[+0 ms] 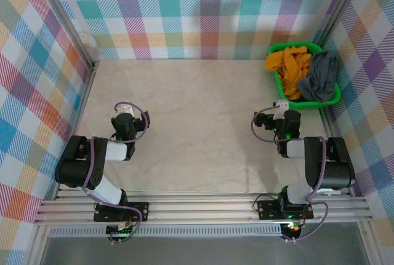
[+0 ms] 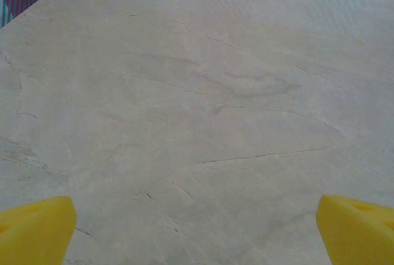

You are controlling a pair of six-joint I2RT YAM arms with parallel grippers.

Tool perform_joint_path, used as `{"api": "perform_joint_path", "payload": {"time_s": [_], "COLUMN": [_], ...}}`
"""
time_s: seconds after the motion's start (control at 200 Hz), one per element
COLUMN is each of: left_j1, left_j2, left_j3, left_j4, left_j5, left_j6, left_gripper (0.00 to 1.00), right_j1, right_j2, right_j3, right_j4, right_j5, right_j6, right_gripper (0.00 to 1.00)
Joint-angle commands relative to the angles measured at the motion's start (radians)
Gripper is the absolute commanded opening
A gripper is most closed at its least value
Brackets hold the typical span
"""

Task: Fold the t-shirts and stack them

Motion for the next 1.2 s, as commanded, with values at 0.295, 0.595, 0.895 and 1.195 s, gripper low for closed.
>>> {"api": "perform_joint_path", "payload": {"time_s": [0.295, 0.595, 0.895, 1.195], "left_j1": [0.004, 0.003, -0.179, -0.073], "left_j2": [-0.012, -0.012, -0.455, -0.218], "left_j3": [-0.011, -0.010, 0.101, 0.937], "left_j4": [0.012, 0.014, -0.293, -1.285], "left_j5": [-0.014, -0.015, -0.329, 0.245], "left_j6": [0.015, 0.016, -0.005, -0.628], "left_gripper": [1.00, 1.00, 1.00, 0.98], "right_j1": [-0.002, -0.002, 0.112, -0.012], "right_j2": [0.004, 0.005, -0.397, 0.007], "right_j3": [0.015, 0.016, 0.474, 1.092], "right_j4": [0.008, 0.006, -0.817, -1.251], "right_j5": [0.000, 0.000, 0.175, 0.310], "right_j6": [0.004, 0.005, 0.268, 0.532], "right_gripper": [1.00, 1.00, 1.00, 0.85]}}
